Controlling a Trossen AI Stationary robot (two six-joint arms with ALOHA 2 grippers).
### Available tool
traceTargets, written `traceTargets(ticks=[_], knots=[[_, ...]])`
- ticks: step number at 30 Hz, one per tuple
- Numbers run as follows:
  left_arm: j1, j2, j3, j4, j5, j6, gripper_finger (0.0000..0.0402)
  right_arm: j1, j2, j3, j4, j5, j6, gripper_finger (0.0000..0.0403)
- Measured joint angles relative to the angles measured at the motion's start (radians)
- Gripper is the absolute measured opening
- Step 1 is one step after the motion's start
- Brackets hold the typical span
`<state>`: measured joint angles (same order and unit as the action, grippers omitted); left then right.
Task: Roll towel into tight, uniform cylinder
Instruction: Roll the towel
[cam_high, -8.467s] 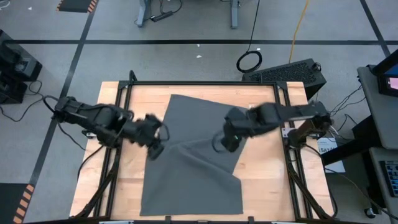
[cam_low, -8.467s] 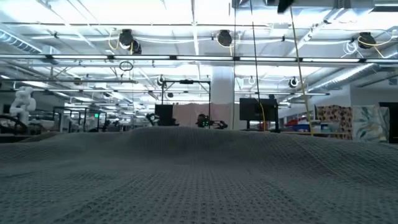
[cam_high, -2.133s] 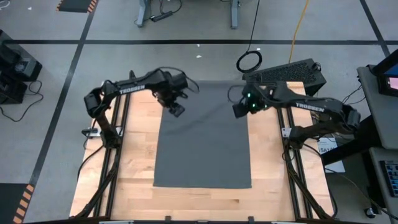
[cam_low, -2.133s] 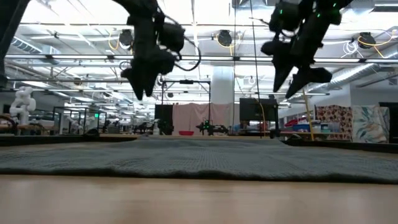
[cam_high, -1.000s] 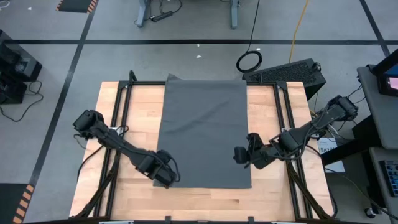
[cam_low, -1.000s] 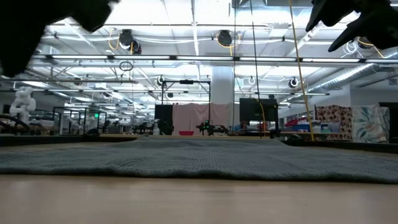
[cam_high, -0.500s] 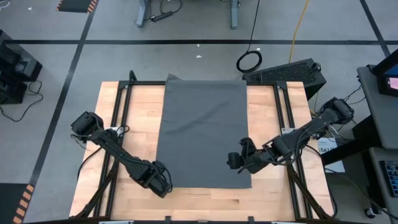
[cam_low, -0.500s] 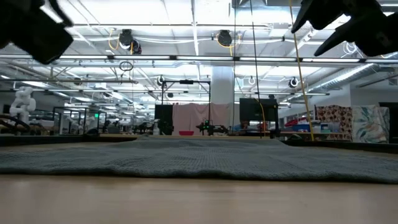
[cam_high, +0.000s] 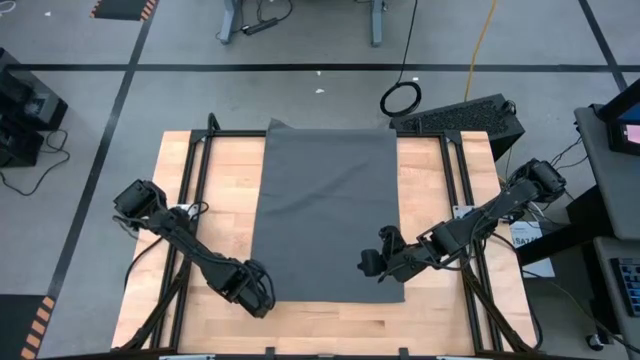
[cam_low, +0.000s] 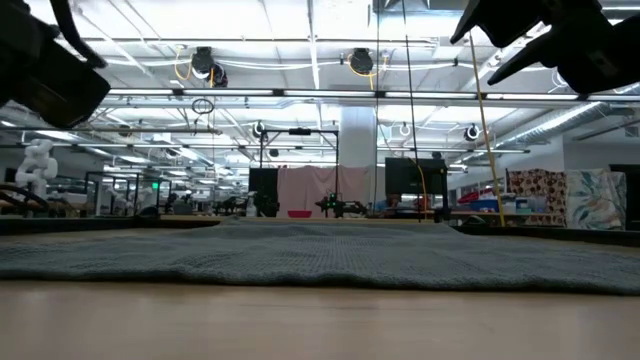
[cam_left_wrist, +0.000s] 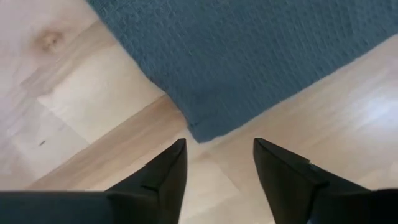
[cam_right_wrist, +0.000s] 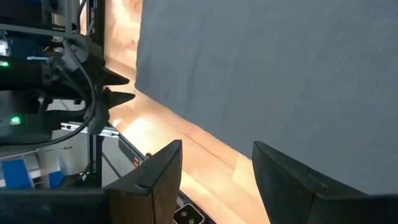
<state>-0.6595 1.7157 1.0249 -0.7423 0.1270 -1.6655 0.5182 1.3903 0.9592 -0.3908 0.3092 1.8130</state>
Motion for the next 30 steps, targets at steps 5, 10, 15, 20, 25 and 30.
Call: traceTargets(ticks=[5,10,15,20,25,30], knots=[[0.001,0.000,-0.036,0.035,0.000,0.003,0.0138,0.000,0.000,0.000,0.000,0.000,-0.003,0.0185],[0.001,0.000,-0.076,0.073,0.020,0.026,0.0102,0.001,0.000,0.000,0.009,0.000,-0.015,0.0185],[-0.002,-0.004,-0.104,0.132,0.013,0.051,0.0056,0.001,-0.001,0.000,0.021,0.003,-0.027,0.0185],[-0.002,-0.004,-0.104,0.139,0.007,0.075,0.0008,0.001,-0.001,0.000,0.022,0.004,-0.037,0.0185],[-0.002,0.001,-0.078,0.110,0.015,0.079,0.0005,0.001,-0.001,0.000,0.025,0.005,-0.037,0.0185],[0.002,-0.030,-0.023,0.100,0.015,0.103,0.0003,0.001,-0.001,0.000,0.035,0.015,-0.047,0.0185]])
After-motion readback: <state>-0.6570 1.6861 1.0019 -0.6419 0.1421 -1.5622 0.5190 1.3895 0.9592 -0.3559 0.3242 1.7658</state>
